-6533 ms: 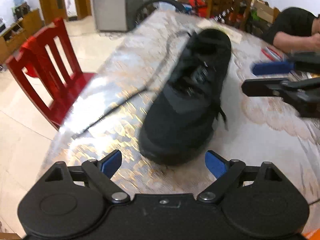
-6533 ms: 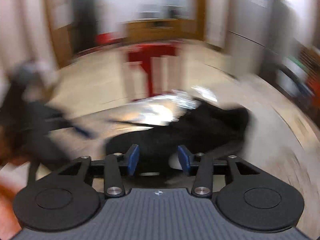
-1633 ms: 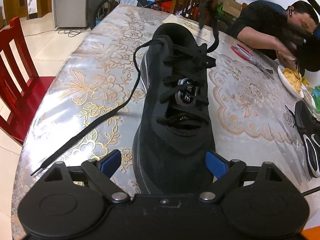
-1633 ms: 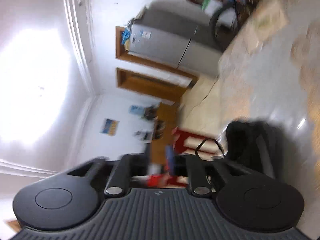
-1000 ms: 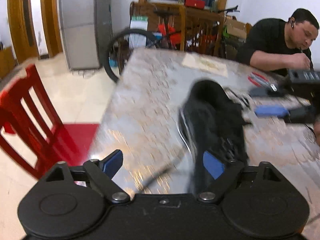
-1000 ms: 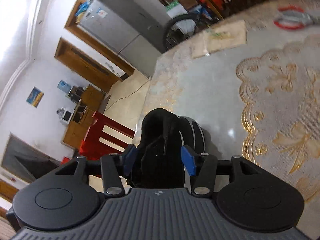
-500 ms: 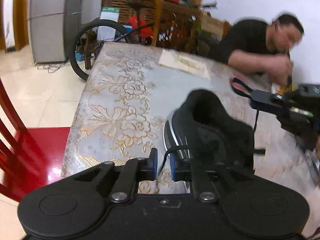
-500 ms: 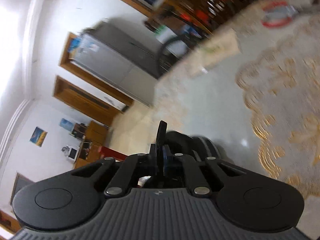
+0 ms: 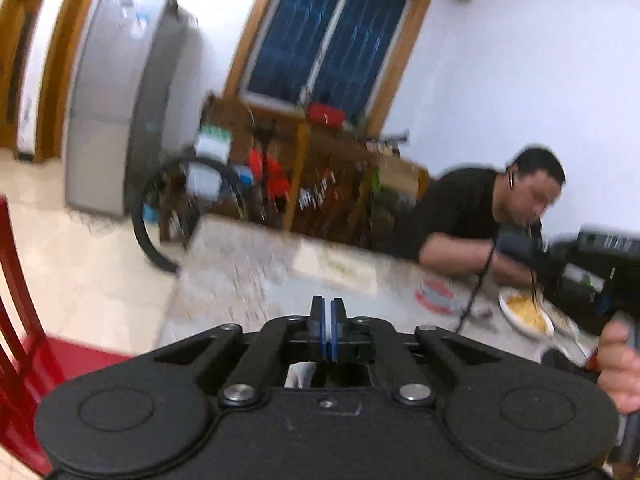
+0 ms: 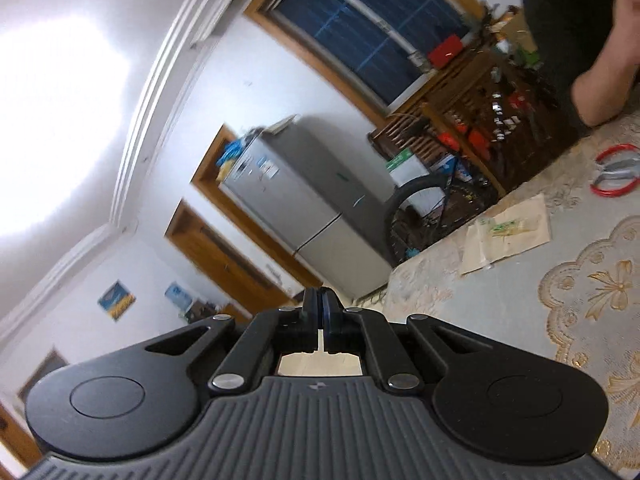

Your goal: Lace up shoes with both hands

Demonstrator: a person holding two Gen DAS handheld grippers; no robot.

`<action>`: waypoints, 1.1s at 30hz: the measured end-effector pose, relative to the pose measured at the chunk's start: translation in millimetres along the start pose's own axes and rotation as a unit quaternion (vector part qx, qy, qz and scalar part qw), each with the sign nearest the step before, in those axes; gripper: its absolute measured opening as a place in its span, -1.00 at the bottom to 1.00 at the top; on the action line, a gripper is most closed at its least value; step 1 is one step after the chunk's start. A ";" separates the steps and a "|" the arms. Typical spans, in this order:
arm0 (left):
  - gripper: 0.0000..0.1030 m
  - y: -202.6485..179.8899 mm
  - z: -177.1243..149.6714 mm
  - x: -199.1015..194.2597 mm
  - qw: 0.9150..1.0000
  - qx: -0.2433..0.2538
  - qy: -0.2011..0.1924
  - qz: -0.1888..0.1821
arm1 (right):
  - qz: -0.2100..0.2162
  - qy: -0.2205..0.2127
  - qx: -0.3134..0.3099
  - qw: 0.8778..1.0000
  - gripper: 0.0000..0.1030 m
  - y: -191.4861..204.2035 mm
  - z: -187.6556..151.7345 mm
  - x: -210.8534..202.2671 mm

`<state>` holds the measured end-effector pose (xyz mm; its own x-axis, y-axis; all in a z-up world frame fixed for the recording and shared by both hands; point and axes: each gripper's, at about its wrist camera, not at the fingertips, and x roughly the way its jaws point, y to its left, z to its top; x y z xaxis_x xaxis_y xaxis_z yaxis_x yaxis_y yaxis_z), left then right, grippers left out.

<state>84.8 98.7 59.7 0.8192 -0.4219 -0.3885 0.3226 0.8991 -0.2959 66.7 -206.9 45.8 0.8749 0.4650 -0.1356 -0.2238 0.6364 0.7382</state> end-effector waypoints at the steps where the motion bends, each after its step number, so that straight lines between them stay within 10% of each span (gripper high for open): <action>1: -0.95 0.7 5.5 -1.3 1.000 0.002 0.003 0.000 | -0.003 -0.001 0.003 1.000 -0.94 -1.5 1.6 0.6; 4: -0.55 -2.4 9.3 4.2 0.998 0.020 0.052 0.019 | -0.051 0.072 -0.010 0.996 -0.74 -2.9 5.4 17.1; 7: 0.46 -13.7 -7.1 10.8 0.990 0.042 0.133 0.032 | -0.181 0.201 -0.049 0.962 0.26 -6.7 -2.1 39.3; 10: 0.47 -31.9 -42.8 11.3 0.977 0.056 0.199 0.050 | -0.268 0.268 -0.106 0.919 0.25 -16.7 -29.0 33.7; 17: 0.51 -65.6 -117.3 13.9 0.945 0.017 0.323 0.057 | -0.248 0.376 -0.102 0.887 0.25 -32.9 -85.2 -17.3; 33: 0.99 -132.4 -133.3 7.2 0.945 0.041 0.271 0.177 | -0.235 0.371 -0.151 0.886 0.25 -51.8 -80.9 -73.0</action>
<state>-15.2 -38.9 -20.3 0.5261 -0.0701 -0.8475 0.1265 0.9920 -0.0036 -20.3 -223.9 -36.0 0.4041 0.3103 -0.8604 -0.1117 0.9504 0.2903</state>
